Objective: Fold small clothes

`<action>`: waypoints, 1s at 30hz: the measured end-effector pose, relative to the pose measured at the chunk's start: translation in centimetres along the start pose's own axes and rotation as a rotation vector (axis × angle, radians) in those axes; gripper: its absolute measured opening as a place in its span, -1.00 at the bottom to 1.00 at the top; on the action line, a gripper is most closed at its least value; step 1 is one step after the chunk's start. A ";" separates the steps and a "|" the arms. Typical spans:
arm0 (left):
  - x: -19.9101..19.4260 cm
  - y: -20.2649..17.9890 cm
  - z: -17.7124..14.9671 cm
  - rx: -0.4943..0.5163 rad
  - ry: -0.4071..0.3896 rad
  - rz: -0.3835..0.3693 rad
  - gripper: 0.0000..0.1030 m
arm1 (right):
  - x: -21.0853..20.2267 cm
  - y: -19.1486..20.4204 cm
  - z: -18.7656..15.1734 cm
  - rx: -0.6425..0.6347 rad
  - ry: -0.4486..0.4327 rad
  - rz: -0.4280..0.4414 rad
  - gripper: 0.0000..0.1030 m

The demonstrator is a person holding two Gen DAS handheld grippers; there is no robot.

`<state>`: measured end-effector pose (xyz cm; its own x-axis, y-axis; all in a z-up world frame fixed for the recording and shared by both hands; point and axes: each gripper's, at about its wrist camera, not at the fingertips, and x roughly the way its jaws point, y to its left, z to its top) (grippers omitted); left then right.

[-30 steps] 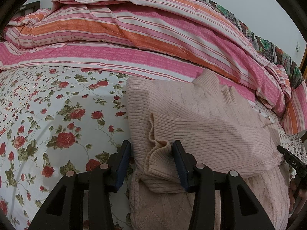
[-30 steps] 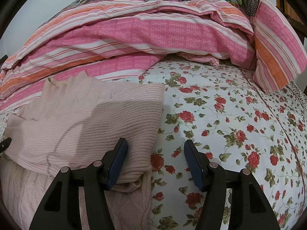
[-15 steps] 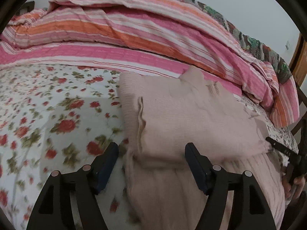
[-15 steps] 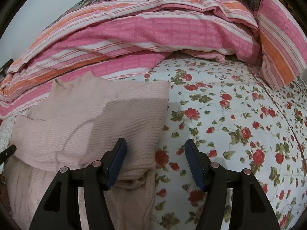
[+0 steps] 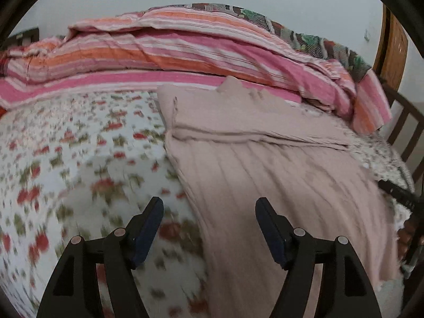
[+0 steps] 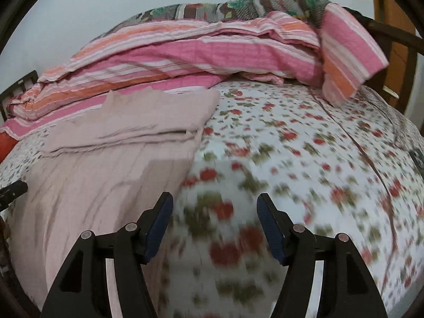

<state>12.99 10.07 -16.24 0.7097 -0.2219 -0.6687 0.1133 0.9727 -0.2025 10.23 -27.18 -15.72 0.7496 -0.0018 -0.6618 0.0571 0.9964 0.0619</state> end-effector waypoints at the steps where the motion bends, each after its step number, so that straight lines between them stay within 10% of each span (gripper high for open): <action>1: -0.4 -0.1 -0.3 -0.010 0.008 -0.016 0.36 | -0.6 -0.2 -0.5 0.013 -0.004 0.006 0.25; 12: -5.8 -0.1 -7.2 -0.074 0.014 -0.115 0.21 | -6.8 0.0 -6.5 0.071 0.022 0.229 0.19; 30: -4.6 -0.1 -8.6 -0.216 0.044 -0.252 -0.11 | -4.4 2.3 -9.4 0.045 0.091 0.246 -0.39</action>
<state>3.73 10.36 -19.28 0.6468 -0.4613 -0.6073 0.1284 0.8508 -0.5095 0.92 -24.11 -19.69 0.6821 0.2493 -0.6874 -0.0888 0.9614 0.2605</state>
